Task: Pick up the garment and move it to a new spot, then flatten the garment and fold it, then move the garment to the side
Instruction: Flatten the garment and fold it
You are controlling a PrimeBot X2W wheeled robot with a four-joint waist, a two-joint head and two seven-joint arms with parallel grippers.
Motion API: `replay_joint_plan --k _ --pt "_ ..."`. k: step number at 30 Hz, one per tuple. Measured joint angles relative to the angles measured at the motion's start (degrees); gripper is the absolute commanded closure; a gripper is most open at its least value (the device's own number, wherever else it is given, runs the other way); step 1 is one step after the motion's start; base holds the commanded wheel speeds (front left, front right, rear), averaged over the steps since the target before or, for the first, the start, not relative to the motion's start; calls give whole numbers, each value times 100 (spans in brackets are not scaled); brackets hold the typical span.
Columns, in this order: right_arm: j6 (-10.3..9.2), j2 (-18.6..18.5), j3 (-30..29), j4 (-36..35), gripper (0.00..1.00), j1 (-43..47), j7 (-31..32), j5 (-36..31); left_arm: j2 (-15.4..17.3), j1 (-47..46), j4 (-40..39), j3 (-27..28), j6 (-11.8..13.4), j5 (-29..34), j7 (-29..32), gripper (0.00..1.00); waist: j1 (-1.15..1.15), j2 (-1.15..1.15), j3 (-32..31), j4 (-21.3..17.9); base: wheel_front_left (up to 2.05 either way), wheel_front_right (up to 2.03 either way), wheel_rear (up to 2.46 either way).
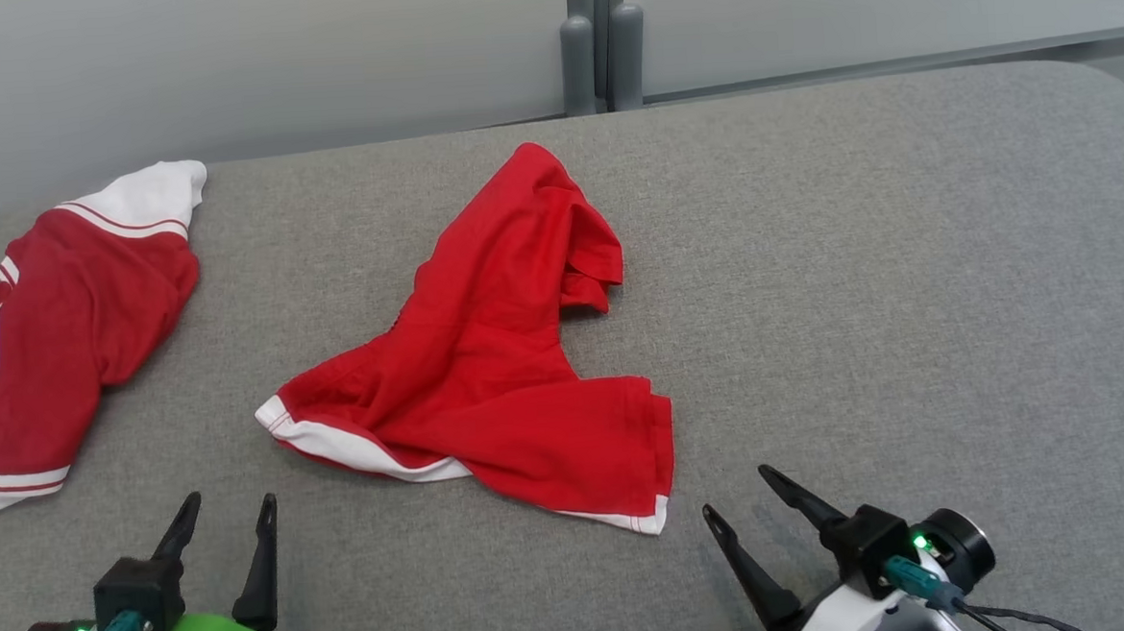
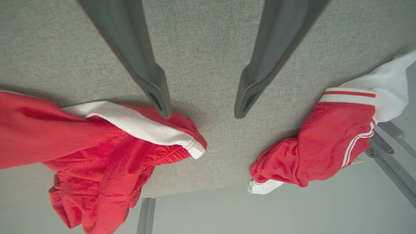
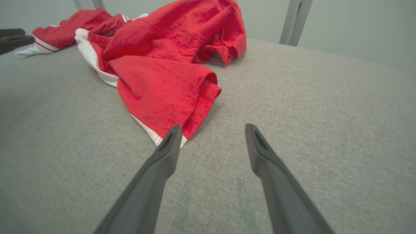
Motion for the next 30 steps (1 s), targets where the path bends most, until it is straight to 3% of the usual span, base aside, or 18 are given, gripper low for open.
replay_joint_plan --k 7,12,18,30 --pt "0 41 776 604 0 -504 408 214 229 -879 580 -743 -3 -320 515 0 0 0 288 75 0 0 0" --pt "-1 64 1194 857 0 -833 686 360 479 -1401 803 -1435 -10 -987 1139 0 0 0 395 133 0 0 0" --pt "-1 129 1456 1061 0 -1110 1146 466 972 -1902 856 -1984 -11 -2079 2020 0 0 0 383 114 0 0 0" --pt "-1 180 1730 1015 0 -1386 1746 705 1610 -2329 905 -2671 -11 -2780 2755 0 0 0 353 -126 0 0 0"
